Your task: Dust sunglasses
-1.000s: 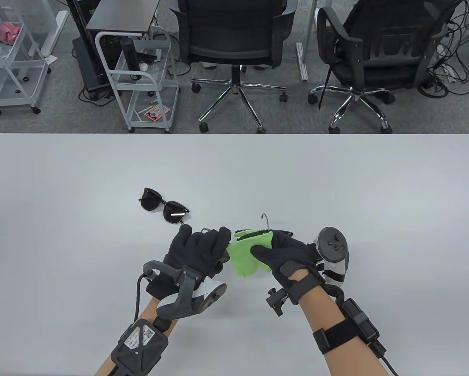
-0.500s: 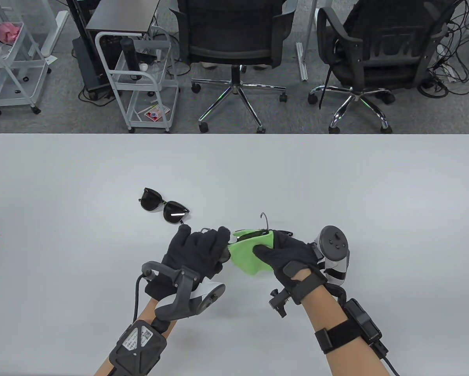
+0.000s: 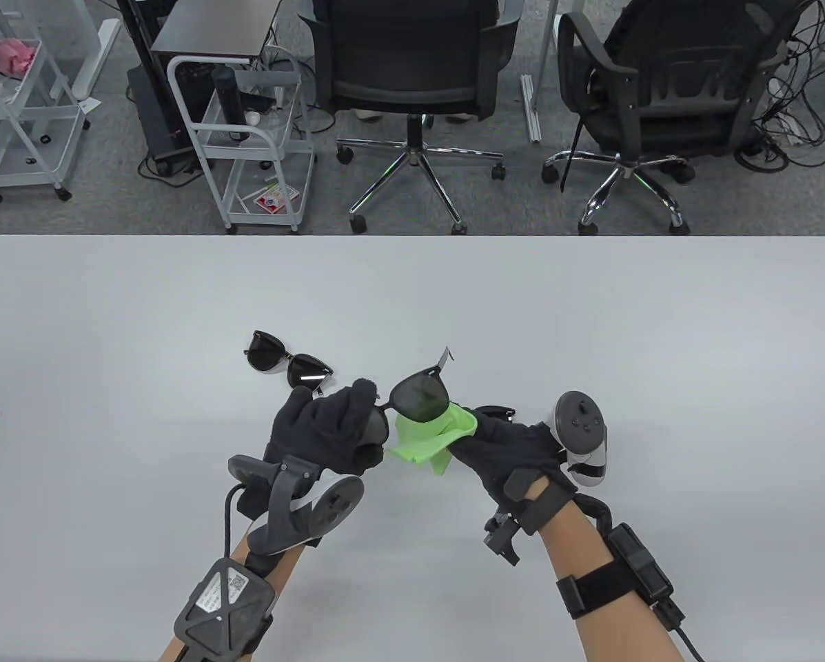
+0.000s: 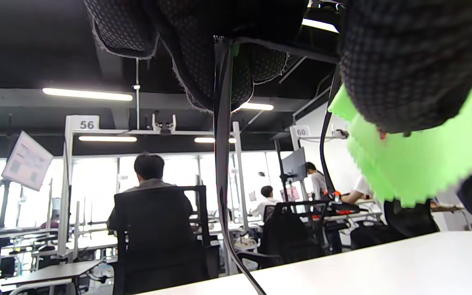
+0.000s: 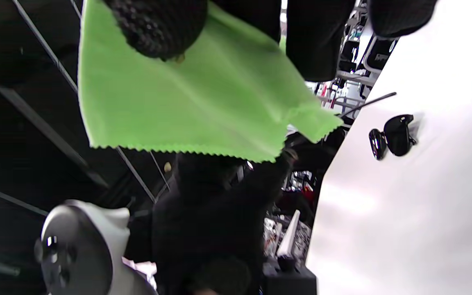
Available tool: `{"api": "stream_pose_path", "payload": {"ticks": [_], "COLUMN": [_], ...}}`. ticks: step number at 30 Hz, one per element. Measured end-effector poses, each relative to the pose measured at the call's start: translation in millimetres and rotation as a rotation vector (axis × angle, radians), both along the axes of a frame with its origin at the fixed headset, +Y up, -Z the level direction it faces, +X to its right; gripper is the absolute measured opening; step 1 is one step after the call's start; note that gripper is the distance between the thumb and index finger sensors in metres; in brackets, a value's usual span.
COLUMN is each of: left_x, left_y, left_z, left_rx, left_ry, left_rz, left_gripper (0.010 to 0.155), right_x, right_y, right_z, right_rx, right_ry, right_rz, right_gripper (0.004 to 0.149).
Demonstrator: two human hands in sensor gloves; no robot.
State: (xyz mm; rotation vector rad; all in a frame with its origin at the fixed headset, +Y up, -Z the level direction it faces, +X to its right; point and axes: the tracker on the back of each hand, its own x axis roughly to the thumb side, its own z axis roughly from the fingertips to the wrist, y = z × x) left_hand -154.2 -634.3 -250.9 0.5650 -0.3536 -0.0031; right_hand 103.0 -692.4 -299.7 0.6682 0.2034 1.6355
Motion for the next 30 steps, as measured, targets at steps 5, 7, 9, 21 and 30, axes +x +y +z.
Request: {"api": "stream_pose_path", "payload": {"ticks": [5, 7, 9, 21, 30], "left_x": [6, 13, 21, 47, 43], "left_y": [3, 3, 3, 0, -1], "left_z": [6, 11, 14, 25, 23], "left_rx": [0.026, 0.036, 0.043, 0.019, -0.016], "left_ry": [-0.038, -0.061, -0.08, -0.153, -0.155], "left_rz": [-0.001, -0.014, -0.031, -0.104, -0.097], "left_gripper": [0.097, 0.097, 0.097, 0.098, 0.096], "right_x": [-14, -20, -25, -22, -24], "right_y": [-2, -4, -5, -9, -20], "right_z": [8, 11, 14, 19, 15], "right_rx": [-0.017, -0.051, -0.059, -0.115, -0.258], "right_ry": [-0.08, -0.086, -0.087, -0.3, -0.131], "right_rz": [0.046, 0.022, 0.02, -0.023, -0.142], "right_gripper": [0.056, 0.056, 0.055, 0.041, 0.042]}}
